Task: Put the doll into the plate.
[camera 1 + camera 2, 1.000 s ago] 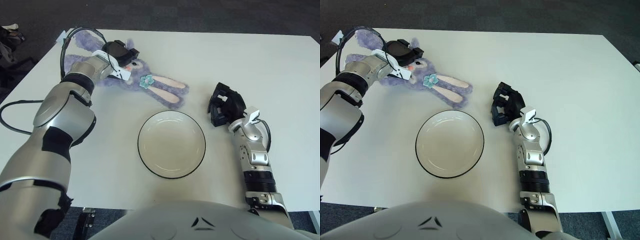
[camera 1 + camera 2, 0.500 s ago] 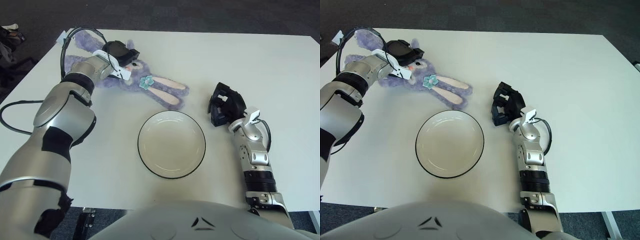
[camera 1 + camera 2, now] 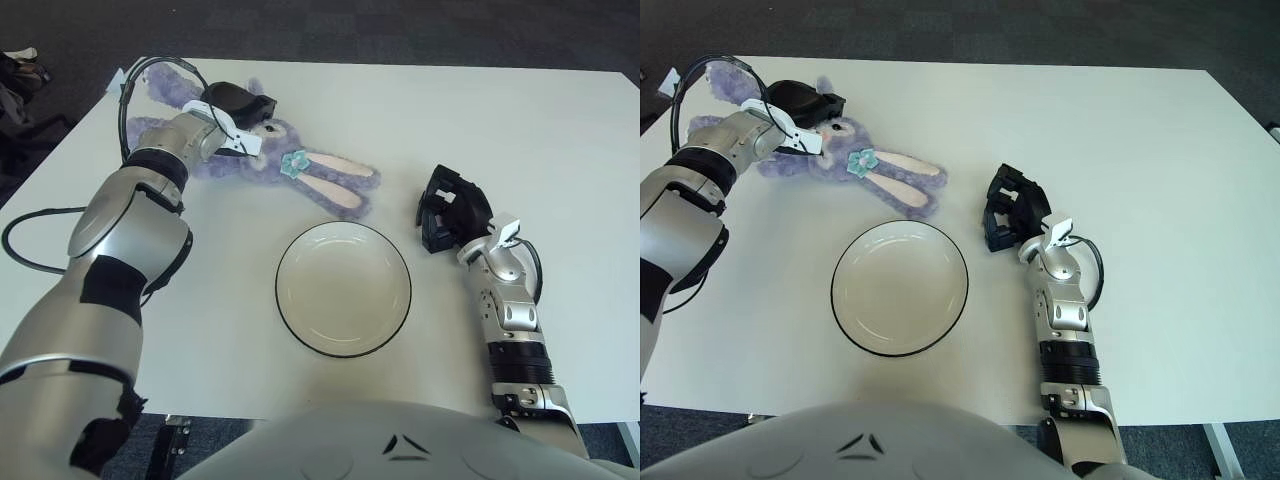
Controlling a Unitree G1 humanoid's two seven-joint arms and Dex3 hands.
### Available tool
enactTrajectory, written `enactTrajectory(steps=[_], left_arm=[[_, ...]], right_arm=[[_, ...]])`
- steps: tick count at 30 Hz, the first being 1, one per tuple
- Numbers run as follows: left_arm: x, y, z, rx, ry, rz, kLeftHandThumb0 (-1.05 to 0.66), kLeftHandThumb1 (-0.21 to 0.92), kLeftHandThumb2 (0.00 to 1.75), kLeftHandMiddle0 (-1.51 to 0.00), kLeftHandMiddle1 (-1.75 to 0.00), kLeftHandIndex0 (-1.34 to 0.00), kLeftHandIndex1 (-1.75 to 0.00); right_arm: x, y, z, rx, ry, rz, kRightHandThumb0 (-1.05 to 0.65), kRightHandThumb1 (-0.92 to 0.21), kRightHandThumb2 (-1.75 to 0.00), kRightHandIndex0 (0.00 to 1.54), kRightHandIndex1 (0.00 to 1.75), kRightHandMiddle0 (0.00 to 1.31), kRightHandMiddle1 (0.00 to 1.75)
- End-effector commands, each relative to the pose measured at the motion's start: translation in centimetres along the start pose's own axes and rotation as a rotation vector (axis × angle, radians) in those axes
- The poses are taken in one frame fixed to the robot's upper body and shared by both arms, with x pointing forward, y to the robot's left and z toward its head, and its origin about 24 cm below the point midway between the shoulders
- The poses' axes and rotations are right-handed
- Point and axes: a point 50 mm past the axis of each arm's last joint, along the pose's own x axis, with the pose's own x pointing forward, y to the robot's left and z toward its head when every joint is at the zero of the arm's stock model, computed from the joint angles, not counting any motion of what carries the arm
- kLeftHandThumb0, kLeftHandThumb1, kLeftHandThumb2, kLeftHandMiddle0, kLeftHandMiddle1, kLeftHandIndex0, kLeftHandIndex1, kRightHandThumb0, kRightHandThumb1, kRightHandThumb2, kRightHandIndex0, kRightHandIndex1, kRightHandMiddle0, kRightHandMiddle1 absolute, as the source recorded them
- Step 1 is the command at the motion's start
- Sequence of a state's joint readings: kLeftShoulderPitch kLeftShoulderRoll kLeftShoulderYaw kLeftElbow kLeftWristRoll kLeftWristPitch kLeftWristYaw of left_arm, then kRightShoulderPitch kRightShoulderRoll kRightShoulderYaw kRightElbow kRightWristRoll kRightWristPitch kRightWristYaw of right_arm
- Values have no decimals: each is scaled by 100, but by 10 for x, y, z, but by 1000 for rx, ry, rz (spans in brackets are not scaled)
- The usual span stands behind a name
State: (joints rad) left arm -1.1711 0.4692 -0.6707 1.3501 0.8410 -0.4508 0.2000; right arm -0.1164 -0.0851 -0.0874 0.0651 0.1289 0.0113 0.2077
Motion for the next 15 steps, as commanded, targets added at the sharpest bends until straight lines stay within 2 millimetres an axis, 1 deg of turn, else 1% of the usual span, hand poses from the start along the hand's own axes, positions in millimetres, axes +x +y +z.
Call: enactTrajectory(steps=[1,4,6,10,15], left_arm=[[-2,-13,1,-94,26,-34,-1,-6,171,-95,-165,-65,-172],[-2,-13,0,-149,43,-26,-1,-6,167,-98,-154,-66,-174],[-2,-13,-1,-173,50,-24,-1,-7,164,-102,-142,-68,-174],[-3,-13,-3,-216,67,-21,-1,-7,160,-105,-128,-72,-175],[-4,-14,-5,-251,78,-16,-1,-8,159,-107,-123,-74,-175]], right_arm=[[-11,-6,-24,14,126,-30,-1,8,-175,91,169,69,175],[-11,-7,-24,13,126,-30,-1,8,-175,91,169,69,175],[-11,-7,-25,12,126,-29,-1,8,-175,91,170,69,175],[-10,-7,-25,11,127,-27,-1,8,-175,91,170,69,175],[-10,-8,-26,14,130,-22,-1,8,-175,91,170,69,175]])
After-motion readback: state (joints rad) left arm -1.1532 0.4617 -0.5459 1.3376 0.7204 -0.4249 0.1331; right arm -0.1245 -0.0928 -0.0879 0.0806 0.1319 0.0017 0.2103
